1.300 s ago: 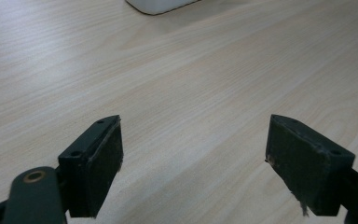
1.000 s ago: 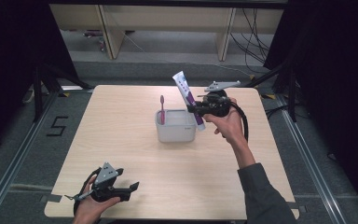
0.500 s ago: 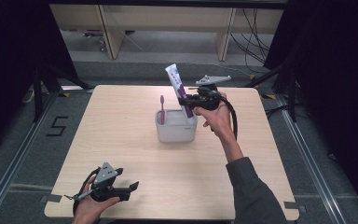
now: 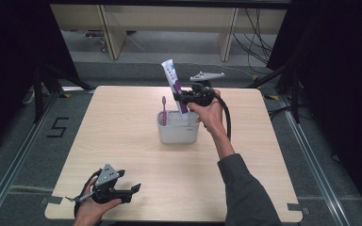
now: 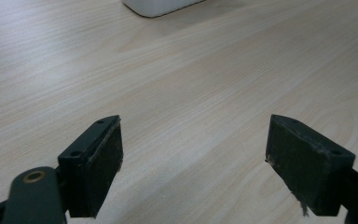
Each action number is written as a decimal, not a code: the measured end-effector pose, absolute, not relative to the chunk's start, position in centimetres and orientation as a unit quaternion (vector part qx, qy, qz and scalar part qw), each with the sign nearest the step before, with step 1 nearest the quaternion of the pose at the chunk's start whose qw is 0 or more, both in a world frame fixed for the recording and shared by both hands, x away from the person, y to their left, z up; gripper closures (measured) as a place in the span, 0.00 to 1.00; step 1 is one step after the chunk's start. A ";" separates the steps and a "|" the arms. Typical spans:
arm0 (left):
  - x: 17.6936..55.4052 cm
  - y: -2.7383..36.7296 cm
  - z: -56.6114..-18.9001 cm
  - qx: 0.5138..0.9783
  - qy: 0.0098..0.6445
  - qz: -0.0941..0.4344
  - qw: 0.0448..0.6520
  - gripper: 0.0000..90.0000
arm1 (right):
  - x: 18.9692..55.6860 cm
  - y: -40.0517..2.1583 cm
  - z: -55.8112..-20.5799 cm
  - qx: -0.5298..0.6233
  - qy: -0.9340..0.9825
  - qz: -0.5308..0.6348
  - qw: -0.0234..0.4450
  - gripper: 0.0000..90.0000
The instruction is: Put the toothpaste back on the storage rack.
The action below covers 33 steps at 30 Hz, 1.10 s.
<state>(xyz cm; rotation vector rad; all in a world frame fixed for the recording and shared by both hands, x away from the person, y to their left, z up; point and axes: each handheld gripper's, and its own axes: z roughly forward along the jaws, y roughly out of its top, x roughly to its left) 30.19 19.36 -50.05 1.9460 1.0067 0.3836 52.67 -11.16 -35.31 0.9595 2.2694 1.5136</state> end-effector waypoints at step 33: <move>30.2 19.3 -50.1 0.781 0.410 0.155 0.444 0.20 | 52.5 -9.7 -39.9 0.359 0.773 0.504 0.141 0.81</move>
